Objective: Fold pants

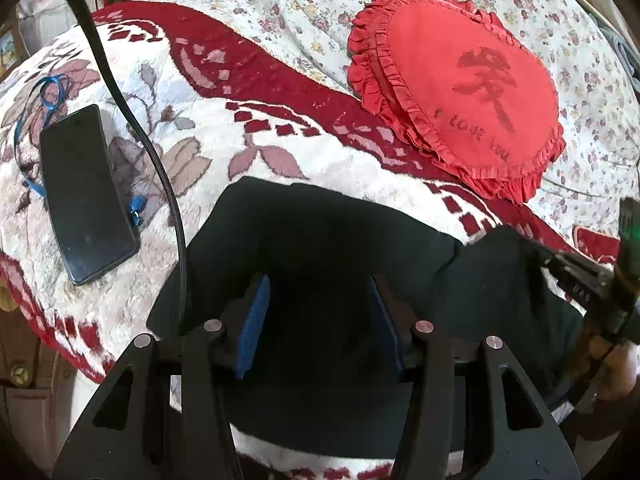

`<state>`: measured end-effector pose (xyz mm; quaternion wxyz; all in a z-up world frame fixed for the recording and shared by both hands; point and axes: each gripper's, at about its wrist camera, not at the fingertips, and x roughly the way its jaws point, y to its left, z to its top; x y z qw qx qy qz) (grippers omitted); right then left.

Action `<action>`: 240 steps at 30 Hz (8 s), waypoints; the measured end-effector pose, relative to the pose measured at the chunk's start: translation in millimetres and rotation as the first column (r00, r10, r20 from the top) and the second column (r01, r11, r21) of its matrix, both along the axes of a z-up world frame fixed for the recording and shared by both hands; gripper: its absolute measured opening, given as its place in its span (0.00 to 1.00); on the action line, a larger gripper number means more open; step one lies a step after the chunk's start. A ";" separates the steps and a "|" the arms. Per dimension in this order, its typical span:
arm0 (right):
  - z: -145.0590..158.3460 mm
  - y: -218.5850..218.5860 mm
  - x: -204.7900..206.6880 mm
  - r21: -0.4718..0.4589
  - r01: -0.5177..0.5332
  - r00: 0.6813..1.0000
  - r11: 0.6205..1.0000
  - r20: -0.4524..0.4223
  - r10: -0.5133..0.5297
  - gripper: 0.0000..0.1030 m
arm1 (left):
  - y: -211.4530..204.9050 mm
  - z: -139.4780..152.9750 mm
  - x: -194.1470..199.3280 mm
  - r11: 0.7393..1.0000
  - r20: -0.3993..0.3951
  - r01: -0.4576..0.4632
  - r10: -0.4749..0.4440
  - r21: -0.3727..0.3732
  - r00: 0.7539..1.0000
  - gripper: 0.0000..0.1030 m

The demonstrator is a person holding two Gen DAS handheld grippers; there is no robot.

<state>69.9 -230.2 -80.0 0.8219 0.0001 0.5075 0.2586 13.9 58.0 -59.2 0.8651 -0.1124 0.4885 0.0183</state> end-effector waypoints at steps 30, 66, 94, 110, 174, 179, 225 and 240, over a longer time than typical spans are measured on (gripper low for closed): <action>-24.6 8.3 34.7 0.050 0.058 0.996 0.997 -0.064 -0.055 0.01 | -3.0 -21.8 44.1 0.995 0.006 -0.027 0.026 0.098 1.000 0.52; -28.9 -79.4 -46.1 0.032 0.219 0.974 0.975 -0.069 -0.216 0.36 | -86.9 -31.3 30.2 0.981 -0.033 0.084 -0.080 0.173 0.996 0.52; 23.2 -245.0 -153.3 -0.014 0.516 0.856 0.857 -0.023 -0.516 0.45 | -199.4 -14.0 -11.3 0.926 -0.031 0.354 -0.353 0.132 0.935 0.52; 13.2 -239.4 -129.4 0.051 0.485 0.874 0.873 -0.011 -0.485 0.30 | -279.4 -16.1 0.3 0.845 -0.057 0.521 -0.518 0.116 0.853 0.52; -1.4 -217.6 -168.0 0.298 0.571 0.819 0.765 -0.142 -0.556 0.21 | -373.6 -33.9 50.2 0.681 -0.025 0.731 -0.732 -0.039 0.680 0.72; 37.9 -178.1 -153.0 0.306 0.433 0.896 0.848 -0.045 -0.441 0.21 | -313.5 6.4 57.3 0.742 0.059 0.669 -0.666 -0.050 0.743 0.72; -4.8 -55.0 -87.5 0.176 0.203 0.974 0.963 -0.134 -0.180 0.45 | -156.0 -21.8 -7.5 0.913 -0.018 0.402 -0.404 -0.064 0.915 0.24; -14.1 21.6 -119.0 -0.027 -0.016 0.998 0.999 -0.057 0.014 0.45 | -87.0 -2.7 -30.6 0.964 -0.011 0.261 -0.262 -0.046 0.965 0.36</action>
